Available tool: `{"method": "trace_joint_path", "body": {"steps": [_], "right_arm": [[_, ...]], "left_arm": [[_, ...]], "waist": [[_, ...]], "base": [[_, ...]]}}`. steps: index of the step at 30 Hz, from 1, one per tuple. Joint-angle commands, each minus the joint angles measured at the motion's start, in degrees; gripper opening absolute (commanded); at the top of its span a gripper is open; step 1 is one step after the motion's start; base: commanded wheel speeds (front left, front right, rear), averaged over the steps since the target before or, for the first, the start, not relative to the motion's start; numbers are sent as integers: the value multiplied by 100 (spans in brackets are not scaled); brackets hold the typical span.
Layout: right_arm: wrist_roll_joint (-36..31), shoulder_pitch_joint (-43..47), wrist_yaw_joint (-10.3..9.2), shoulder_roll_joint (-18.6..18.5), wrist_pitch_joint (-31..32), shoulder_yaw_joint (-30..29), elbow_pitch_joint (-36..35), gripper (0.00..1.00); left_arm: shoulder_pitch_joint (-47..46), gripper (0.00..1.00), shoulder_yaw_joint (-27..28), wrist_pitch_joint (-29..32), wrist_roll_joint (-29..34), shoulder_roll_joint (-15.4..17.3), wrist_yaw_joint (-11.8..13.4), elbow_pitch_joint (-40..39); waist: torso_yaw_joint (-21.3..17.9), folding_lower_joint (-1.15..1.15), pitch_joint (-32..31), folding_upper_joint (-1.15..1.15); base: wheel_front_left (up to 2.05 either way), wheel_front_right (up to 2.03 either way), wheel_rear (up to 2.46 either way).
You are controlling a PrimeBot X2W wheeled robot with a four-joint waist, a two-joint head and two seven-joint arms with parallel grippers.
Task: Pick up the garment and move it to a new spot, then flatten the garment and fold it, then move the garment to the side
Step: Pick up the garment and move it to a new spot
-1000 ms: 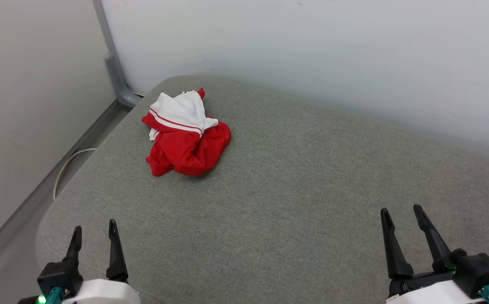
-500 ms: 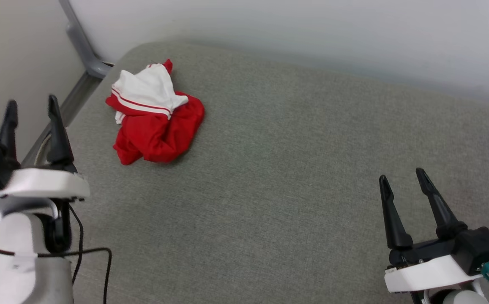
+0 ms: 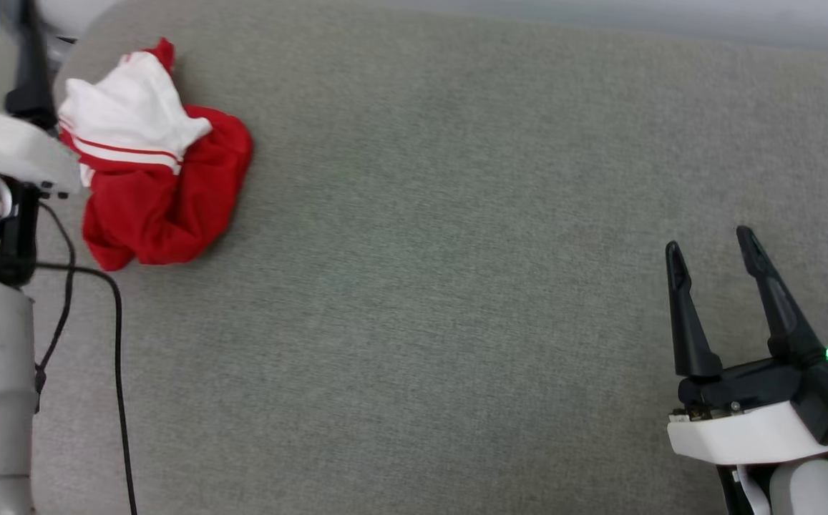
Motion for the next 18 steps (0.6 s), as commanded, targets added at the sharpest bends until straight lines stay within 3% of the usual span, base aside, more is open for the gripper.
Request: {"method": "trace_joint_path", "body": {"steps": [1, 11, 18], "right_arm": [[-47, -73, -4, 5, -12, 4, -68, 100], [-114, -179, -4, -12, -12, -21, -248, 100], [-113, -310, -4, -39, -12, -35, -266, 100]], "left_arm": [[-119, 100, -204, 218, -184, 105, -4, 105], [-628, 100, -1787, 2801, -1792, 1087, -5, 755], [-736, 100, -2423, 4135, -2510, 1334, -6, 1079]], "waist": [[-139, -1, 155, 0], [-428, -1, 498, 0], [-576, -1, 785, 0]], "base": [[0, 0, 0], [0, 0, 0], [0, 0, 0]]}}
